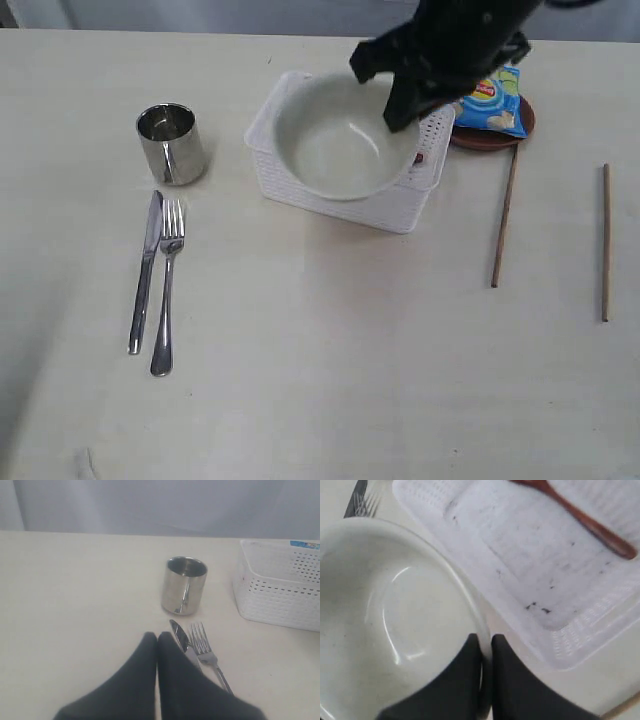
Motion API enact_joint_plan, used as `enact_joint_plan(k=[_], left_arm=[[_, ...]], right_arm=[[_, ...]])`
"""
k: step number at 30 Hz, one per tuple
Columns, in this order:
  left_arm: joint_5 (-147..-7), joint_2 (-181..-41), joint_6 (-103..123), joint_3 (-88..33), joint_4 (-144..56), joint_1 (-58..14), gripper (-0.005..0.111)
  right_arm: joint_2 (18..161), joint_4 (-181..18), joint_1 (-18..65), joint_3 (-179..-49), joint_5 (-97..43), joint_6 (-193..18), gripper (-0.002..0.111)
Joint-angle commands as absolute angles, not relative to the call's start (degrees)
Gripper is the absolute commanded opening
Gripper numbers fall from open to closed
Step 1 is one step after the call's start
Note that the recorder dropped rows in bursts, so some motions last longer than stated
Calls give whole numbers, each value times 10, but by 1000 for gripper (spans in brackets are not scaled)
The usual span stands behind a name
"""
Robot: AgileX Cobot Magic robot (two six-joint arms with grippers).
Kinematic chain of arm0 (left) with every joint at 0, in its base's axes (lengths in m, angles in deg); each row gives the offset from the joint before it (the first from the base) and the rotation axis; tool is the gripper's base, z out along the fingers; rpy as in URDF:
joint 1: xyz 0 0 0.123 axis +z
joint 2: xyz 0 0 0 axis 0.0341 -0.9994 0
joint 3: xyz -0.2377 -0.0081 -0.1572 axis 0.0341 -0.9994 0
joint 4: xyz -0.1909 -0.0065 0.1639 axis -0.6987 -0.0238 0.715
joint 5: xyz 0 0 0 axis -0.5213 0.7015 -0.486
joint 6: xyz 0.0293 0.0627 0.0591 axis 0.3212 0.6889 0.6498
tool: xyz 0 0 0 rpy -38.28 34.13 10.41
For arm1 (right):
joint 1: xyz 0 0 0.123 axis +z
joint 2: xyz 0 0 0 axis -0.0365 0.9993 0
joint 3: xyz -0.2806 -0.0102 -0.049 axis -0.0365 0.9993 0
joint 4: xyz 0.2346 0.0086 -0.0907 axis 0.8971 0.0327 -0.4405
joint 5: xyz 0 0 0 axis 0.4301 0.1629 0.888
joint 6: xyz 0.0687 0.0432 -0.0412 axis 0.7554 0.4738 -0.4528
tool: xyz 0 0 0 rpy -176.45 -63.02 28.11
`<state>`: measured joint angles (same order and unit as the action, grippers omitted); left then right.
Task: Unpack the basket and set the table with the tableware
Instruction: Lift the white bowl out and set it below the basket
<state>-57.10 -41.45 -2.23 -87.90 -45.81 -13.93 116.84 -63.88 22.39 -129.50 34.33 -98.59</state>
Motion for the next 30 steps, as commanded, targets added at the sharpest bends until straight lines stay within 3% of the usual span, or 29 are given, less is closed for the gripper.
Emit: enact_joint_plan(k=[1,8,30], left_arm=[[-572,-412,-21,-881,-458,-142,0],[-572,-412,-21,-881,-458,-142,0],[-572,-412,-21,-881,-458,-142,0]], right_arm=[[1164,-527,245,-1199,284,-1076,-1],[1168,-521,300,-1112,193,-1098,-1],[1272,-430,302,-1107,146,-1142,0]])
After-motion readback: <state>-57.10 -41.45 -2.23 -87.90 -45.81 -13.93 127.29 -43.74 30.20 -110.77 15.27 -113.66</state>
